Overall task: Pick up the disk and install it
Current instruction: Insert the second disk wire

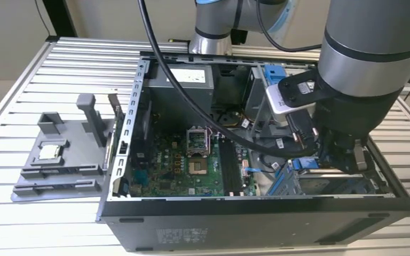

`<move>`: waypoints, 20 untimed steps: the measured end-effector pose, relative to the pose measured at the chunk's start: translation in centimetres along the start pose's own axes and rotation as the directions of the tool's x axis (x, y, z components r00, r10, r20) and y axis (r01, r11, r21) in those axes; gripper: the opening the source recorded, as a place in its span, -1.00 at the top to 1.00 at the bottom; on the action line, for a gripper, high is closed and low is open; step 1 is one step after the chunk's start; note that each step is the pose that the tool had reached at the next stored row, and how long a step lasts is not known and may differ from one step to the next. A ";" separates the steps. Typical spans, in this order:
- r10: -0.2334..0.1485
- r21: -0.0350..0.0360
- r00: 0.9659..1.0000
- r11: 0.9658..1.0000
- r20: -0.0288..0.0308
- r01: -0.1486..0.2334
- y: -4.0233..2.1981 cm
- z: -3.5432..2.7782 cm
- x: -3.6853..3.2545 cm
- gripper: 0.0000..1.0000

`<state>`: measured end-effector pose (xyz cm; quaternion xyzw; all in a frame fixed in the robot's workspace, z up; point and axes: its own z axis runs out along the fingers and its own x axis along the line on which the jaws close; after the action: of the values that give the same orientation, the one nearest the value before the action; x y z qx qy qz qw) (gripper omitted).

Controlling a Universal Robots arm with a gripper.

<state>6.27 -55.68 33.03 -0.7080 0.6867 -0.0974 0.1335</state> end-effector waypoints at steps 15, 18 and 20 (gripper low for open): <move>0.007 0.000 1.000 1.000 -0.002 -0.007 -0.07 -0.08 -0.09 1.00; 0.012 0.001 1.000 1.000 -0.004 -0.012 -0.08 -0.08 -0.12 1.00; 0.022 0.001 1.000 1.000 -0.008 -0.022 -0.09 -0.10 -0.16 1.00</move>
<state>6.32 -55.53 33.16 -0.7000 0.6948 -0.0989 0.1322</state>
